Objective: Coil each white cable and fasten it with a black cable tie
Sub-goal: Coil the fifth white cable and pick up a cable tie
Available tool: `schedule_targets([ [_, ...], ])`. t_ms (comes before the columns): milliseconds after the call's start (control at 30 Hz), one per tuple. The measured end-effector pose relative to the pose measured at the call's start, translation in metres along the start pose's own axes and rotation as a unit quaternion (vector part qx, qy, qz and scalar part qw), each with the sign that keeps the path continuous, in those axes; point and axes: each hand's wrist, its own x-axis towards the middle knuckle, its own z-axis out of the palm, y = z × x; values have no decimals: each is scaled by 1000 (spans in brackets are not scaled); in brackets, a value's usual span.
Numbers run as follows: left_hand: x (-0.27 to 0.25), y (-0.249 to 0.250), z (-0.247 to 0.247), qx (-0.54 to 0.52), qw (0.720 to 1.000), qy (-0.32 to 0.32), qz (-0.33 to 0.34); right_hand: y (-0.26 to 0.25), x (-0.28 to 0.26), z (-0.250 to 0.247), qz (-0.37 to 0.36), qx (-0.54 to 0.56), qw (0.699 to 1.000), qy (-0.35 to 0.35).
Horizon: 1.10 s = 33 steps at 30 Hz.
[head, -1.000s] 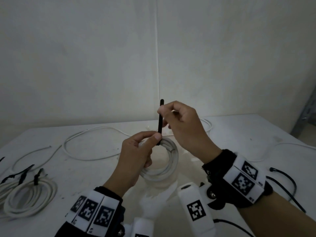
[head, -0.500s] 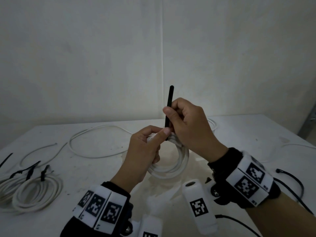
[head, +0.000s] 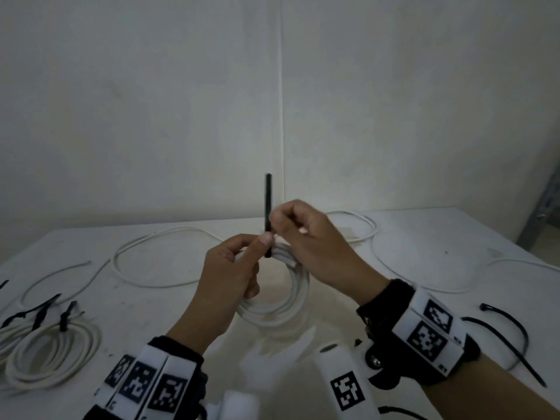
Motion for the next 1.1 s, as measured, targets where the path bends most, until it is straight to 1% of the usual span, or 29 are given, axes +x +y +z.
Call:
schedule_targets([
  [100, 4, 4, -6, -33, 999, 21, -4, 12, -12, 9, 62, 8, 997, -51],
  [167, 5, 6, -11, -43, 999, 25, -8, 10, -18, 16, 81, 45, 994, -66],
  [333, 5, 3, -27, 2, 1000, 17, -15, 7, -13, 28, 100, 105, 989, -21],
  [467, -6, 1, -47, 81, 996, -45, -1, 11, -12, 37, 106, 97, 990, -9],
  [533, -10, 0, -57, 104, 993, -55, 5, 14, -13, 45, 107, 88, 990, -13],
  [667, -13, -2, -71, 134, 990, -30, 24, 18, -13, 64, 91, 60, 994, -29],
  [767, -15, -6, -79, 134, 990, -3, 32, 18, -12, 75, 86, 54, 995, -21],
  [967, -21, -18, -86, 95, 992, 75, 36, 16, -11, 106, 122, 93, 987, -37],
  [1100, -26, -22, -98, 96, 991, 93, 26, 16, -16, 118, 125, 97, 985, -71],
])
